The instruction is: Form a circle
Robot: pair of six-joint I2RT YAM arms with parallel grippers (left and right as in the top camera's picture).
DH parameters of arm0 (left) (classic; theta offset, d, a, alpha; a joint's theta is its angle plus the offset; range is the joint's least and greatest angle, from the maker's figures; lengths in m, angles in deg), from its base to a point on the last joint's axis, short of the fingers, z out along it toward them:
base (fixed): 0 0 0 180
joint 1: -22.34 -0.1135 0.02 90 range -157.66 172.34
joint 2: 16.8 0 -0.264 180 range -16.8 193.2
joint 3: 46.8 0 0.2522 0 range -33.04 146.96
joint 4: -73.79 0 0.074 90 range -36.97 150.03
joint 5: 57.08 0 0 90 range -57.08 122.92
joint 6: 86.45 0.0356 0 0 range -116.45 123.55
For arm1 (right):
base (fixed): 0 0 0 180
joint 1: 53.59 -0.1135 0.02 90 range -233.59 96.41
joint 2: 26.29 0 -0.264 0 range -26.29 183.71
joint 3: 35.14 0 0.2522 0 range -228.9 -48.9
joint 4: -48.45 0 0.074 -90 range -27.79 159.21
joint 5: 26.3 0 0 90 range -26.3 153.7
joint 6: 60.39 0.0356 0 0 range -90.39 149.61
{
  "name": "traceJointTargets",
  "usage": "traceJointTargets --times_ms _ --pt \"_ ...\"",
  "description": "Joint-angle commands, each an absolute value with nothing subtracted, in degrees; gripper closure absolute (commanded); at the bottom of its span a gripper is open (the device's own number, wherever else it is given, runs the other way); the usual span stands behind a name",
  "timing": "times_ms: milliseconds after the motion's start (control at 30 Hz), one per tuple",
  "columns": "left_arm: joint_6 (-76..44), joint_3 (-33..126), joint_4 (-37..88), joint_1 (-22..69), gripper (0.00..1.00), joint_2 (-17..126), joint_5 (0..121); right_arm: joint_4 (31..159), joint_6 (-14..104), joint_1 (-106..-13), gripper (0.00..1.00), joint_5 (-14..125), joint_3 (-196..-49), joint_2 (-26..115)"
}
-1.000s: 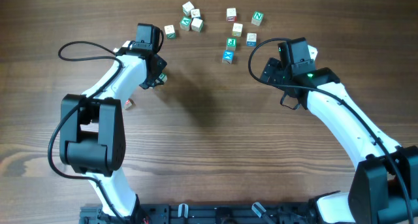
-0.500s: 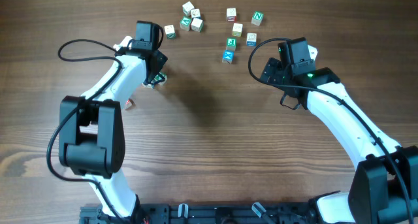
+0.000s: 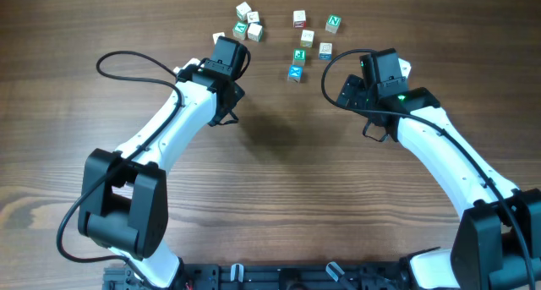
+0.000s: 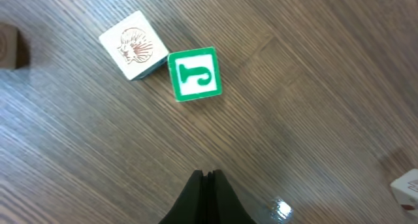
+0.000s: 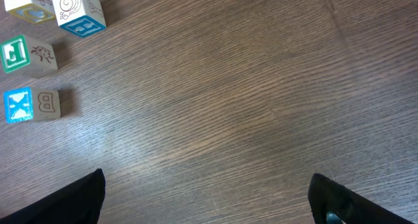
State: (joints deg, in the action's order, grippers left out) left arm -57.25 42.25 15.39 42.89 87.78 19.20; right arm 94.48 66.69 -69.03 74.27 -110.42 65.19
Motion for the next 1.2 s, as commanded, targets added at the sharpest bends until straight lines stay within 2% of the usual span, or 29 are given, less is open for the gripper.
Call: traceJointTargets --times_ms 0,567,700,733,767,900,933,1033,1167 --pt "-59.98 40.98 15.19 43.09 0.96 87.23 17.58 94.37 67.17 -69.10 0.00 75.32 -110.37 64.80" --pt "-61.55 36.61 18.84 40.80 0.96 84.91 16.07 94.37 67.17 -69.10 0.00 75.32 -110.37 64.80" --pt "-64.68 36.61 16.48 40.14 0.96 81.83 11.35 94.37 67.17 -69.10 0.00 75.32 -110.37 64.80" --pt "-64.64 36.61 15.47 39.66 0.90 81.66 11.03 94.37 67.19 -69.10 0.00 75.32 -110.37 64.80" --pt "-64.61 36.61 13.92 38.94 0.80 81.44 10.63 94.37 67.19 -69.10 0.00 75.32 -110.37 64.80" --pt "-64.20 36.61 2.36 32.12 0.80 81.28 9.21 94.37 67.17 -69.10 0.00 75.32 -110.37 64.80" --pt "-64.20 36.61 0.15 30.30 0.77 81.22 9.26 94.37 67.19 -69.10 0.00 75.32 -110.37 64.80" --pt "-62.67 36.61 -3.26 25.89 0.57 80.91 9.34 94.37 67.17 -69.10 0.00 75.32 -110.37 64.80" --pt "-51.11 36.15 2.21 21.67 0.54 80.91 11.46 94.37 67.17 -69.10 0.00 75.32 -110.37 64.80"
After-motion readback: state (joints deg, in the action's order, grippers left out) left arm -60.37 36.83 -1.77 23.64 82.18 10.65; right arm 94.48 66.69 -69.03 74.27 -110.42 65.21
